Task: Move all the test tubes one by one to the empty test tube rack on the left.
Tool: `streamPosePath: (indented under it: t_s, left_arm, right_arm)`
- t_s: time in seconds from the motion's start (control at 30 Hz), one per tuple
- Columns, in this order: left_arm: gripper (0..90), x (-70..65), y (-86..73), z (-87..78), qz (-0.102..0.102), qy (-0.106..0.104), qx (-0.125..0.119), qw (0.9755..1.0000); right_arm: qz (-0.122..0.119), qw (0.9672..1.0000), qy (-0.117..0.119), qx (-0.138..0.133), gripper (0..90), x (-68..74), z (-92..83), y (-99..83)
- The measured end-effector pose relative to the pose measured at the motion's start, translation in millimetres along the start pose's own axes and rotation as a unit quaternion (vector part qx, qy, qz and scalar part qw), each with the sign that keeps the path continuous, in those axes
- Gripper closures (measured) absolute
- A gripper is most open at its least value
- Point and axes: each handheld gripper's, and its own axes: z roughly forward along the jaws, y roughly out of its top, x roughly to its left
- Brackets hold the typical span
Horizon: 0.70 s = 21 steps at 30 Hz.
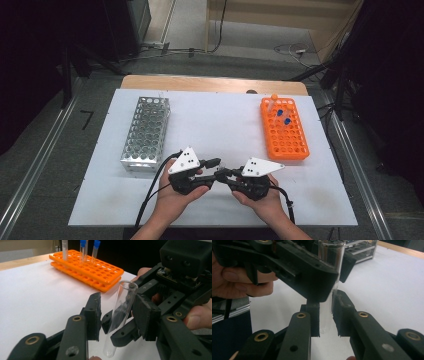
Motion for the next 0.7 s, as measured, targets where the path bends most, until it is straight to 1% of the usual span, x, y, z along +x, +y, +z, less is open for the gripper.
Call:
streamPosePath:
  t_s: [0.07, 0.1, 0.17, 0.2, 0.23, 0.33, 0.5, 0.63, 0.67, 0.7]
  left_arm:
    - [65.5, -1.4, 0.4, -0.1, 0.002, 0.001, -0.003, 1.0000]
    - [65.5, -1.5, 0.7, -0.4, 0.004, 0.000, -0.005, 1.0000]
    - [68.8, -1.8, 1.1, -0.4, 0.006, -0.002, -0.005, 1.0000]
    - [72.5, -2.1, 1.1, -0.4, 0.007, -0.003, -0.006, 1.0000]
    - [72.5, -2.6, 1.0, -0.4, 0.010, -0.004, -0.008, 0.9999]
    - [75.5, -3.0, 1.0, -0.6, 0.017, 0.006, -0.006, 0.9998]
    - [76.5, -3.5, 0.8, -1.2, 0.023, 0.016, -0.004, 0.9996]
    - [76.6, -2.9, 1.4, -1.7, 0.018, 0.017, -0.009, 0.9997]
    - [76.6, -2.0, 1.7, -2.5, 0.016, 0.019, -0.011, 0.9996]
    - [76.6, -0.9, 2.2, -3.5, 0.014, 0.021, -0.013, 0.9996]
  right_arm:
    - [-0.004, 1.0000, 0.002, 0.004, 74.2, 2.0, 0.7, 0.4]
    - [-0.004, 1.0000, 0.002, 0.004, 74.2, 2.0, 0.7, 0.4]
    - [-0.005, 1.0000, 0.004, 0.004, 74.2, 2.5, 1.5, 0.2]
    - [-0.005, 1.0000, 0.006, 0.006, 74.2, 2.3, 1.8, 0.2]
    - [-0.005, 1.0000, 0.006, 0.006, 74.2, 2.3, 1.8, 0.2]
    - [-0.001, 0.9999, 0.007, 0.009, 74.2, 1.3, 2.6, -0.3]
    - [0.003, 0.9999, 0.011, 0.011, 74.2, 0.5, 3.6, -0.6]
    - [0.005, 0.9998, 0.016, 0.008, 72.9, -0.6, 3.5, -0.8]
    - [0.005, 0.9998, 0.017, 0.007, 66.3, -1.3, 2.5, -1.0]
    - [0.005, 0.9998, 0.017, 0.007, 66.3, -1.3, 2.5, -1.0]
